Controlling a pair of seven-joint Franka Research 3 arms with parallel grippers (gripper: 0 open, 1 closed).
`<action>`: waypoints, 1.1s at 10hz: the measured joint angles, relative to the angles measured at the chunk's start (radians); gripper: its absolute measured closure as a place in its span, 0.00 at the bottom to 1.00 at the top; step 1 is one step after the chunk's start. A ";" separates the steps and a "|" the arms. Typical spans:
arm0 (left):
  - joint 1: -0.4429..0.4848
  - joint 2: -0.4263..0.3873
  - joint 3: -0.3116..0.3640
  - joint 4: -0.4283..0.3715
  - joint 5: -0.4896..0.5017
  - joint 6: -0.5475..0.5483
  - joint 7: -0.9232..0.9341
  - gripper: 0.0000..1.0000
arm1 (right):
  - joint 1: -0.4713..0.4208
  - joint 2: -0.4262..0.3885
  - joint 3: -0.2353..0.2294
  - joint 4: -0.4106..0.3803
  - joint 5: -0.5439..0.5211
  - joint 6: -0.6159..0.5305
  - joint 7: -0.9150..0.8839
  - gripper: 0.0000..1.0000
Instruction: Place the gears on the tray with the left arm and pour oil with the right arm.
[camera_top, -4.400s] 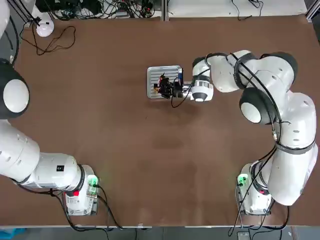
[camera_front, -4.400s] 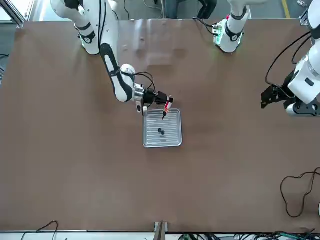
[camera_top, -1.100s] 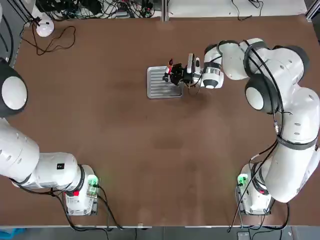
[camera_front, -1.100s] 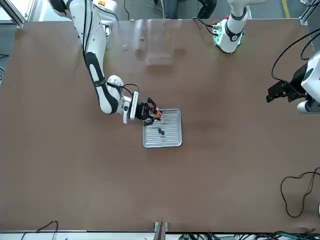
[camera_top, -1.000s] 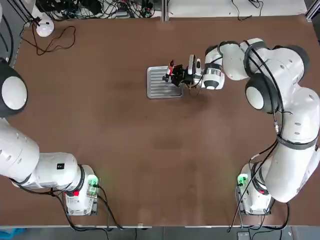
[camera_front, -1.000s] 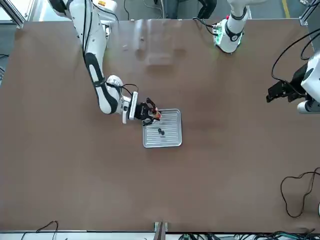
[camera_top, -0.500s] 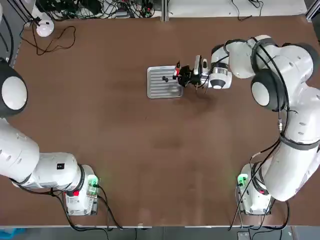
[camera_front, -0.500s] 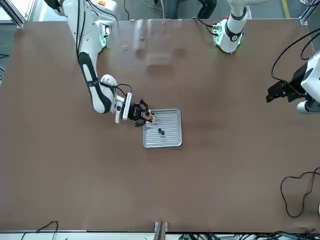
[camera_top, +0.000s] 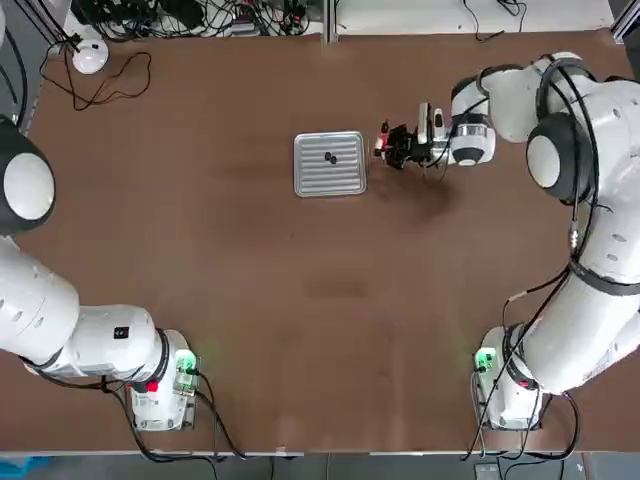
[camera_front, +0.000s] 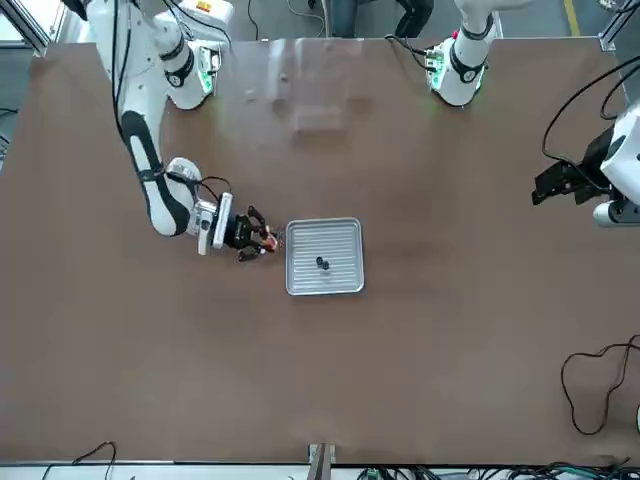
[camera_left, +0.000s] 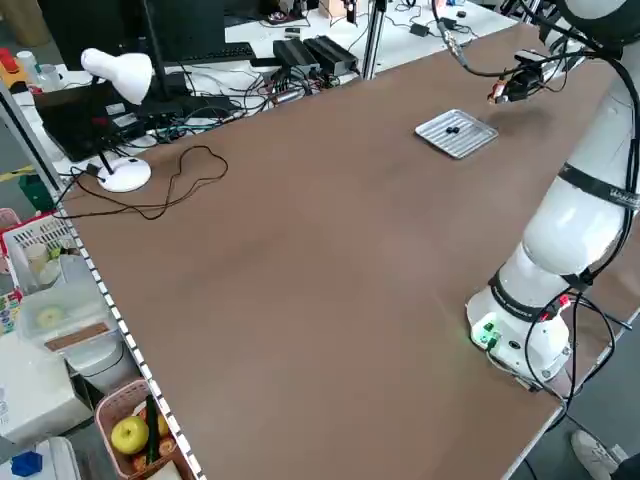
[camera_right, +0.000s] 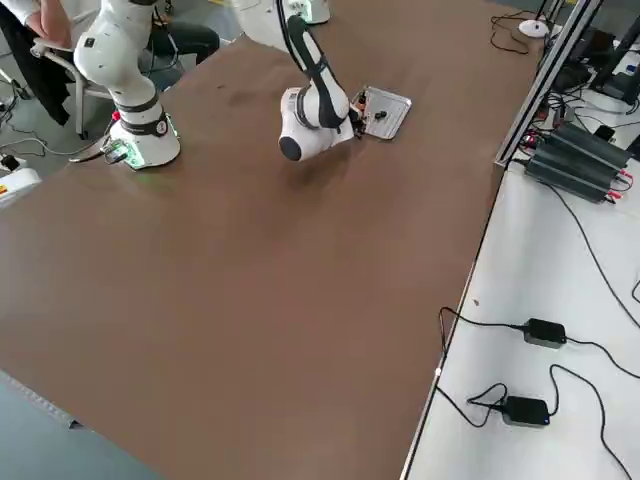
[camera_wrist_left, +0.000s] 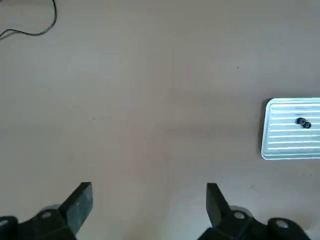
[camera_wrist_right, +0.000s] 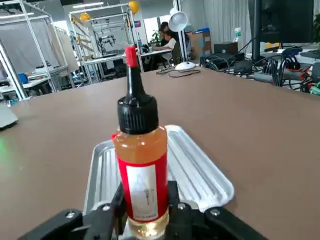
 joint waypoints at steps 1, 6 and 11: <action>0.000 0.000 0.000 0.000 0.000 0.000 0.000 0.00 | -0.060 -0.001 0.000 -0.005 -0.081 -0.026 -0.002 0.65; 0.002 0.000 0.003 0.000 0.000 0.000 0.004 0.00 | -0.356 -0.005 -0.002 -0.021 -0.463 -0.163 -0.015 0.65; 0.002 0.000 0.003 0.000 0.001 0.005 0.006 0.00 | -0.576 -0.007 -0.002 -0.009 -0.740 -0.200 -0.027 0.65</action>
